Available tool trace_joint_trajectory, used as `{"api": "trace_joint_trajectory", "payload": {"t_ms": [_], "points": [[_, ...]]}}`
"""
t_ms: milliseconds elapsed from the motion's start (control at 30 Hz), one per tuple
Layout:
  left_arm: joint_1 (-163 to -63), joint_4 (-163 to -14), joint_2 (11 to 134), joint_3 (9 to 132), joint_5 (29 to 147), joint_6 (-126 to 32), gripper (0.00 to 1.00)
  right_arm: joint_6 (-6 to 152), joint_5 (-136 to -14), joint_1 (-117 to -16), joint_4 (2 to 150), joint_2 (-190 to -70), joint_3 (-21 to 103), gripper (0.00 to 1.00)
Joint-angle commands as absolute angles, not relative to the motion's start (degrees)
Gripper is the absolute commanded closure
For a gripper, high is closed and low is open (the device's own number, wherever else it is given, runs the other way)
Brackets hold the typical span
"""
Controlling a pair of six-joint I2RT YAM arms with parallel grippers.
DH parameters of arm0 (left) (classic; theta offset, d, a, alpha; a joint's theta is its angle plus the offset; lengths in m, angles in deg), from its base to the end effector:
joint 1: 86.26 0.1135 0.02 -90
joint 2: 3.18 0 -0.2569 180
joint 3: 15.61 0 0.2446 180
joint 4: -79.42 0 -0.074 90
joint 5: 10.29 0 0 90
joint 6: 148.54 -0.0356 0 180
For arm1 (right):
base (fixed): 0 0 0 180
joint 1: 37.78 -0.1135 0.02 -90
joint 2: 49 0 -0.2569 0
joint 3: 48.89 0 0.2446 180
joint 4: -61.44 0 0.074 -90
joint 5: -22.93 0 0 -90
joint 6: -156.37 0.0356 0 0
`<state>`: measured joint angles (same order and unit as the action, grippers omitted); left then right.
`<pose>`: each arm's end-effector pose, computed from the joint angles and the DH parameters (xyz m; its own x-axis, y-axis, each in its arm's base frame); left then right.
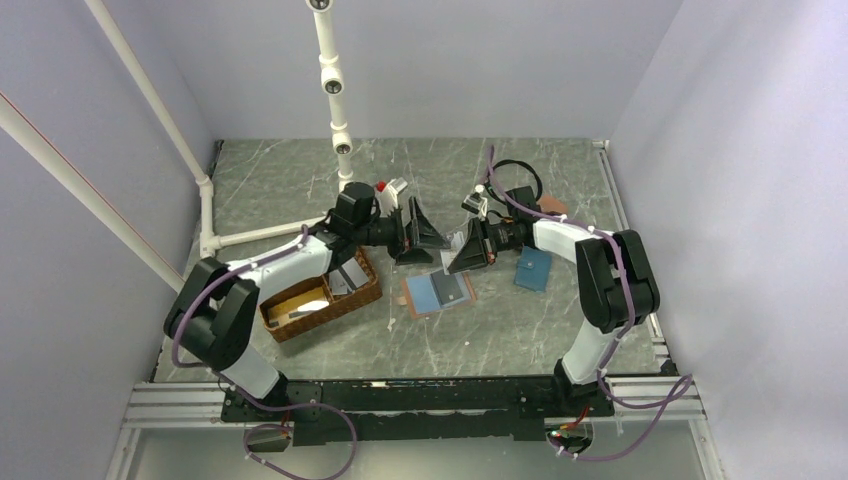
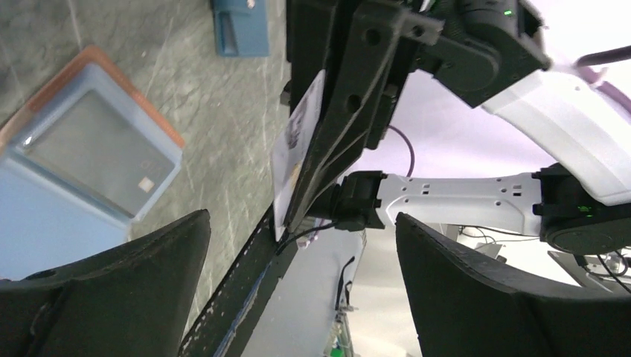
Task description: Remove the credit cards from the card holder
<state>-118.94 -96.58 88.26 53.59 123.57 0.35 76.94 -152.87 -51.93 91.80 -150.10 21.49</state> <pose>0.2748 -0.2056 0.2337 -0.9735 -0.1090 -0.2011 0.1528 0.3446 -0.9262 0.2985 0.1119 0.1736 -0.9234 -0.2189 -0.3153 -0.3216 -0.0068 0.9468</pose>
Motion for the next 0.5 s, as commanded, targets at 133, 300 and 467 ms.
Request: {"api": "trace_joint_trajectory", "payload": {"t_ms": [133, 300, 467], "points": [[-118.9, -111.1, 82.0, 49.1, 118.9, 4.9, 0.0, 70.1, -159.4, -51.8, 93.8, -145.5, 23.0, 1.0], [-118.6, -121.3, 87.6, 48.5, 125.6, 12.6, 0.0, 69.7, -160.0, -51.7, 94.1, -145.5, 23.4, 1.0], [-118.9, -113.4, 86.3, 50.7, 125.2, 6.9, 0.01, 69.9, -159.8, -51.7, 93.7, -145.2, 22.9, 1.0]]}}
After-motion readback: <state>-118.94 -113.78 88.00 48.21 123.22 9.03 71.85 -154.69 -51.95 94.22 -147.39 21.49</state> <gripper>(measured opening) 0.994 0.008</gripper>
